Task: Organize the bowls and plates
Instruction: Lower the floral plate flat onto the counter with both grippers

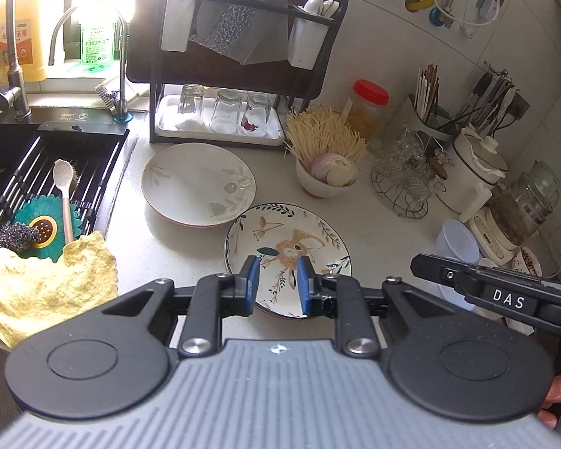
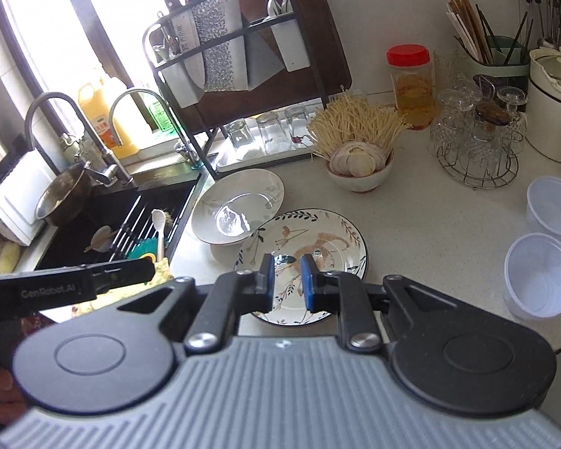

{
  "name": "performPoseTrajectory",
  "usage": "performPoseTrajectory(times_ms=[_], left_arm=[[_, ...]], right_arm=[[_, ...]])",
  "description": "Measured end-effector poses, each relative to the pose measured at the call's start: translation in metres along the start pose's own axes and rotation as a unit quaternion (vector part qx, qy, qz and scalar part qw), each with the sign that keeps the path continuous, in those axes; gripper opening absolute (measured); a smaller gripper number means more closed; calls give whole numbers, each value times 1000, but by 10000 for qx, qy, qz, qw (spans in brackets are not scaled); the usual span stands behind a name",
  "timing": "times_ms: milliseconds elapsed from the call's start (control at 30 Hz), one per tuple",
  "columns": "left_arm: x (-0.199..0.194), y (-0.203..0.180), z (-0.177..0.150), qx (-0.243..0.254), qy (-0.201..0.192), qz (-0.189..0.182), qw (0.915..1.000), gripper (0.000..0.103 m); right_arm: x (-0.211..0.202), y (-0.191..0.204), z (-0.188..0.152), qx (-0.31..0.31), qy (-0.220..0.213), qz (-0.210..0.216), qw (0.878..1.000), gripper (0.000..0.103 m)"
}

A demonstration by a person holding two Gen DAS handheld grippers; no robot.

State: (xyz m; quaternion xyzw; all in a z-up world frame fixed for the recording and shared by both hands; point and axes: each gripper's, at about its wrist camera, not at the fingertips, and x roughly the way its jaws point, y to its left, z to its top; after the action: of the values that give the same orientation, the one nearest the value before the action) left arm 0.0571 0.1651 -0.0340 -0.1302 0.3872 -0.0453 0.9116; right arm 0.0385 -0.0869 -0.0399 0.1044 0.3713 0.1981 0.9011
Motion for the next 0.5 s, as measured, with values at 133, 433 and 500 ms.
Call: performPoseTrajectory(times_ms=[133, 433, 500], left_arm=[[-8, -1, 5, 66, -116, 54, 9999, 24], [-13, -18, 4, 77, -209, 94, 9997, 24], [-14, -20, 3, 36, -205, 81, 9998, 24]], right_arm=[[-7, 3, 2, 3, -32, 166, 9999, 19], [-23, 1, 7, -176, -207, 371, 9989, 19], [-25, 0, 8, -209, -166, 459, 9986, 19]])
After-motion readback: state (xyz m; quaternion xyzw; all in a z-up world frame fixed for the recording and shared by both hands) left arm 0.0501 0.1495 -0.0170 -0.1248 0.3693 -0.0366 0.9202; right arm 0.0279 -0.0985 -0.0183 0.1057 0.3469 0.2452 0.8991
